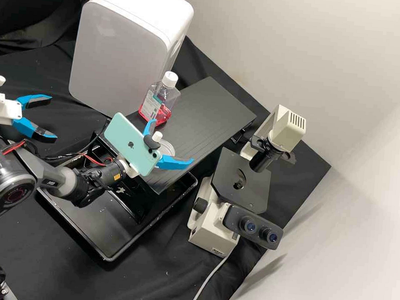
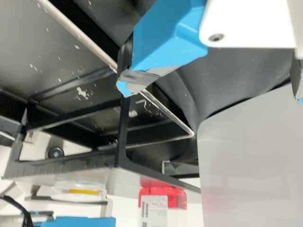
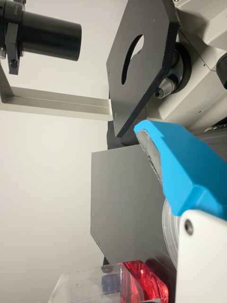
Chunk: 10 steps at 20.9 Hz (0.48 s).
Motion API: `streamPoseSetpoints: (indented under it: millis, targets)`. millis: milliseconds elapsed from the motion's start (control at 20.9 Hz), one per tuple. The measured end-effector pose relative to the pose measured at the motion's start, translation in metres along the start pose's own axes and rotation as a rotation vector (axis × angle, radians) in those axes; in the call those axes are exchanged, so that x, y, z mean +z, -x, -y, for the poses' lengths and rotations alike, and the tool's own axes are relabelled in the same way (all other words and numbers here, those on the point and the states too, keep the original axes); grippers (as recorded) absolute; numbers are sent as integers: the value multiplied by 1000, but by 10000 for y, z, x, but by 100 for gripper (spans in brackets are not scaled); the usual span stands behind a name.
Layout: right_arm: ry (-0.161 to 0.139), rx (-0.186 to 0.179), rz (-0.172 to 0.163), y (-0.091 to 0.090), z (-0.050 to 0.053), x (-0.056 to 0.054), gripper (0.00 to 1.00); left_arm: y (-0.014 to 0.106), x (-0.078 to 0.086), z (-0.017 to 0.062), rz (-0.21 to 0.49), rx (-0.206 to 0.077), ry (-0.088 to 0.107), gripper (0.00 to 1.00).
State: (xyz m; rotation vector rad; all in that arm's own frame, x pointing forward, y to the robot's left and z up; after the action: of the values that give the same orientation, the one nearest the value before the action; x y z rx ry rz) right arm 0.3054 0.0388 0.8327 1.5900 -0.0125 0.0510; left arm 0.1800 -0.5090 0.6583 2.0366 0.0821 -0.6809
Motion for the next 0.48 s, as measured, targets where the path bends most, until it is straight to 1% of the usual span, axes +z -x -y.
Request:
streamPoseSetpoints:
  millis: [143, 239, 477]
  targets:
    - [0, 0, 0, 0, 0, 0, 100, 23, 18, 8, 11, -5, -3, 100]
    - [0, 0, 0, 0, 0, 0, 100, 36, 30, -4, 18, 0, -2, 100]
    - [0, 5, -5, 4, -2, -2, 100, 40, 37, 2, 21, -3, -4, 100]
